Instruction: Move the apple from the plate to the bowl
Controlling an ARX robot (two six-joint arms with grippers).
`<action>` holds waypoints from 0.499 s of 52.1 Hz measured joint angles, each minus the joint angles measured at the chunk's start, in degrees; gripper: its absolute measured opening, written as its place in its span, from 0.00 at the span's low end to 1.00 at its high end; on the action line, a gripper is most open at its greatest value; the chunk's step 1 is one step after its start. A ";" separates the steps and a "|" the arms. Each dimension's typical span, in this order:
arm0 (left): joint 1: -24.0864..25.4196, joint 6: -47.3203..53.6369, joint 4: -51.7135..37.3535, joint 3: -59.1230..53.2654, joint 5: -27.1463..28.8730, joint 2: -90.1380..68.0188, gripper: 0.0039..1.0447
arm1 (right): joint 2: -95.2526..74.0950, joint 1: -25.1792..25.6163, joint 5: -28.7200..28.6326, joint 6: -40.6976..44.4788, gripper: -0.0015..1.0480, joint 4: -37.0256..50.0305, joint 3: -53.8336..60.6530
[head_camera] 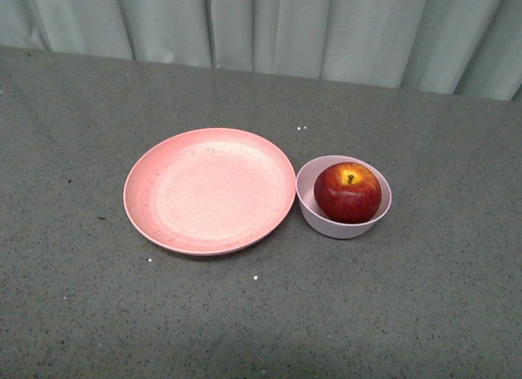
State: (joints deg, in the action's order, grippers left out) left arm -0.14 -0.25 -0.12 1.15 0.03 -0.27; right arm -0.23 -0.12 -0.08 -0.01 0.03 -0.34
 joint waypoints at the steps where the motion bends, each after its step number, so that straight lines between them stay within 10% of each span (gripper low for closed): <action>1: 0.00 0.00 0.00 0.00 0.00 -0.02 0.91 | 0.00 0.00 0.00 0.00 0.91 0.00 0.00; 26: 0.00 0.04 0.00 0.00 0.00 0.00 0.94 | 0.00 0.00 0.00 0.00 0.91 0.00 0.00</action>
State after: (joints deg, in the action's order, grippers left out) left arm -0.14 -0.21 -0.12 1.15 0.03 -0.27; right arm -0.23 -0.12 -0.08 -0.01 0.03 -0.34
